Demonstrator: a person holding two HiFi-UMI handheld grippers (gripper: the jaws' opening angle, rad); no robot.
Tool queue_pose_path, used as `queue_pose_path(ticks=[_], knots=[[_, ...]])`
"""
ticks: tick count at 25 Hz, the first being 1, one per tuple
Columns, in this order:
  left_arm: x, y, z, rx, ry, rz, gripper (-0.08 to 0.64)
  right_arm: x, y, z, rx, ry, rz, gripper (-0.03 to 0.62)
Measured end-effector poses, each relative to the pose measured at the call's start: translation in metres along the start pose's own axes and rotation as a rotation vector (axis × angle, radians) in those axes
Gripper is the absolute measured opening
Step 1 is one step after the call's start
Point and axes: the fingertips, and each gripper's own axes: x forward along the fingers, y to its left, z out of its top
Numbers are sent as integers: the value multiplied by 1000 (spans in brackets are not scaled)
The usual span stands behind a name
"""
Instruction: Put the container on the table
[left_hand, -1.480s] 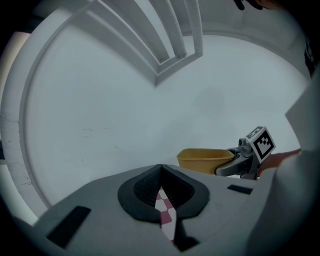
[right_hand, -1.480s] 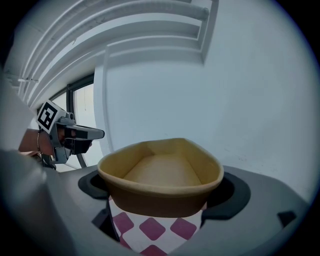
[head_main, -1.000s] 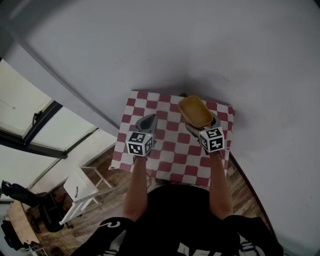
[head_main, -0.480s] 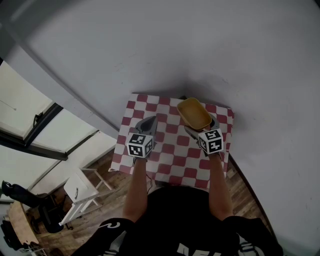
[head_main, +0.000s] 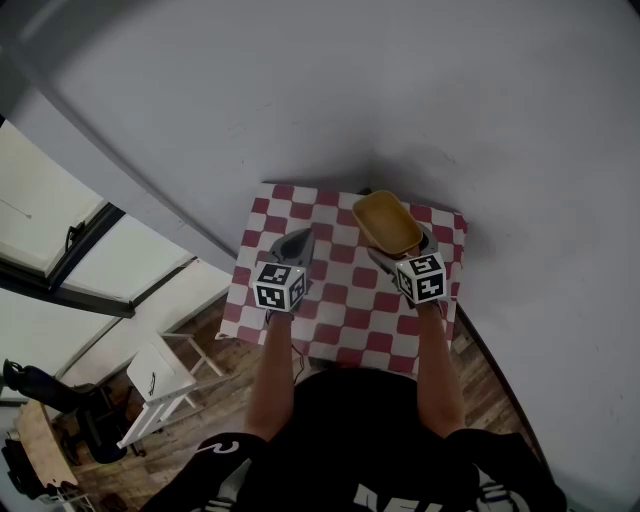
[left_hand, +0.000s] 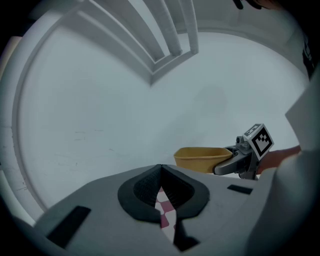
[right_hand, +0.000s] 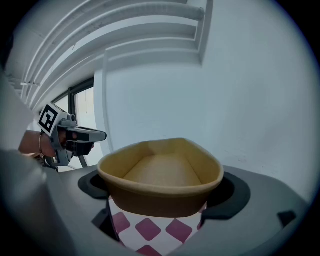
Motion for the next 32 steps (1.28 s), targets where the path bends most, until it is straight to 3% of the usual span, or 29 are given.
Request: queue_pose_path(ticks=[11,32], knots=[[5,-3,-17,-22,32,-6,25,8,1,-14,16,9,13,558],[38,5,-101,-173,181,7,25,53,-16,-113,115,137,9,558]])
